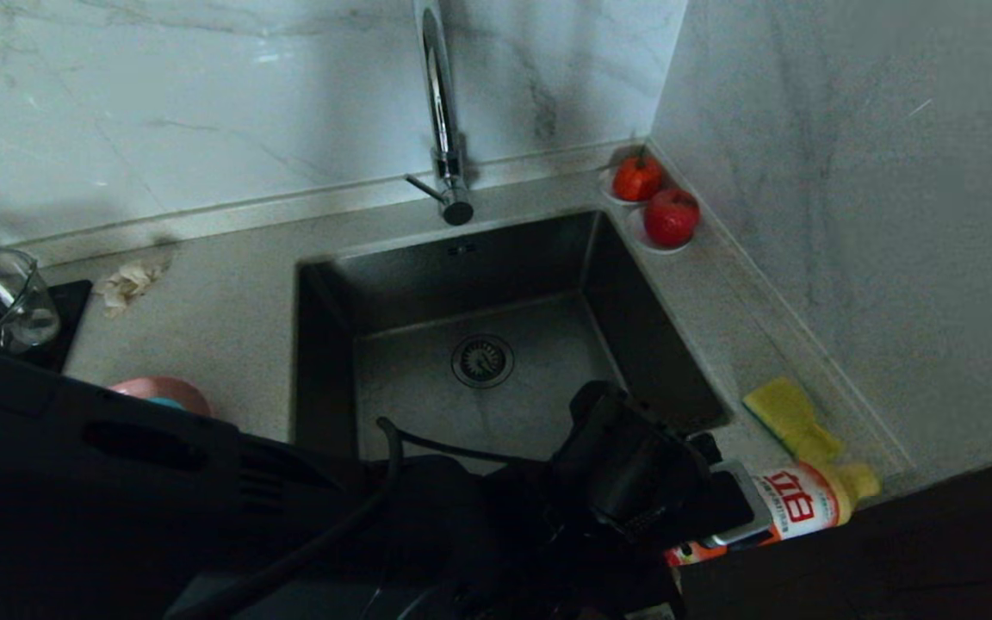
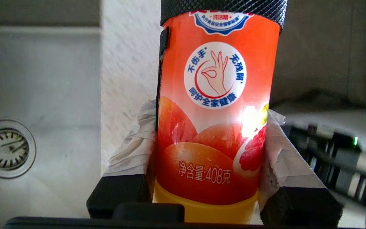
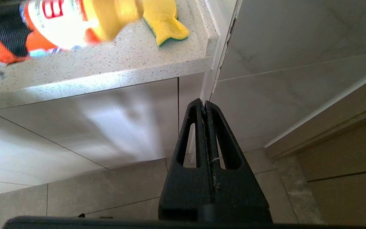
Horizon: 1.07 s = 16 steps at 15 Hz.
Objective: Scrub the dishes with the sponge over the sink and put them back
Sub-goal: Squeeze it onto the sponge
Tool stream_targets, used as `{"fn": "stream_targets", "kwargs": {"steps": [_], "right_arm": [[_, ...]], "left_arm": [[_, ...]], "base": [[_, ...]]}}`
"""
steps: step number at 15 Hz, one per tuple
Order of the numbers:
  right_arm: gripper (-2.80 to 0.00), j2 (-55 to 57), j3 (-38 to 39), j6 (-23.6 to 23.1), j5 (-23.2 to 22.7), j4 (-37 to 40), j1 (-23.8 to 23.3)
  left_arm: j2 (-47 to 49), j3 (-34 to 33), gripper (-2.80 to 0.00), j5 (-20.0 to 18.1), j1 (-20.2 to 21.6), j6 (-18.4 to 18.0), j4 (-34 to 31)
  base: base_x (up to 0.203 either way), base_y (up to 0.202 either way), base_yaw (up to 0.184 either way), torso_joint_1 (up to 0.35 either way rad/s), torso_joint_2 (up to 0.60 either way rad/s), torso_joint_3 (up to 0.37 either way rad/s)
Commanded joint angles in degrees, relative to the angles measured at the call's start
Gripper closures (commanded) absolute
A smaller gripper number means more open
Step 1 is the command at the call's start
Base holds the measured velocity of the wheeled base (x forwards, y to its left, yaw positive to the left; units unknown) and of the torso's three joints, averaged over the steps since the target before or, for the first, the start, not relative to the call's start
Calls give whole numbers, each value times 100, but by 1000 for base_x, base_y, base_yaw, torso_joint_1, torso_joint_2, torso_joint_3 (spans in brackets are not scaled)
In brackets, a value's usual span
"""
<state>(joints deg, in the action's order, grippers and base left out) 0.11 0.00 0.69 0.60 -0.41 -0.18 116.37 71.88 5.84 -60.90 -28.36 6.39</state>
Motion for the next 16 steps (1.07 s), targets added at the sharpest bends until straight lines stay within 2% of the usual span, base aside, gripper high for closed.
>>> {"fn": "stream_targets", "kwargs": {"steps": [1, 6, 10, 16], "right_arm": [[0, -2, 0, 10, -6, -2, 1], [0, -2, 0, 1, 2, -2, 1], [0, -1, 0, 3, -3, -2, 1], [0, -2, 0, 1, -4, -2, 1]], "left_arm": [[-78, 24, 0, 5, 0, -91, -201], [37, 288, 0, 8, 0, -135, -556], [60, 614, 0, 171, 6, -241, -1210], [367, 1105, 0, 329, 81, -240, -1230]], "base": [[0, 0, 0, 0, 0, 0], [0, 0, 0, 0, 0, 0], [0, 0, 0, 0, 0, 0], [0, 0, 0, 0, 0, 0]]}}
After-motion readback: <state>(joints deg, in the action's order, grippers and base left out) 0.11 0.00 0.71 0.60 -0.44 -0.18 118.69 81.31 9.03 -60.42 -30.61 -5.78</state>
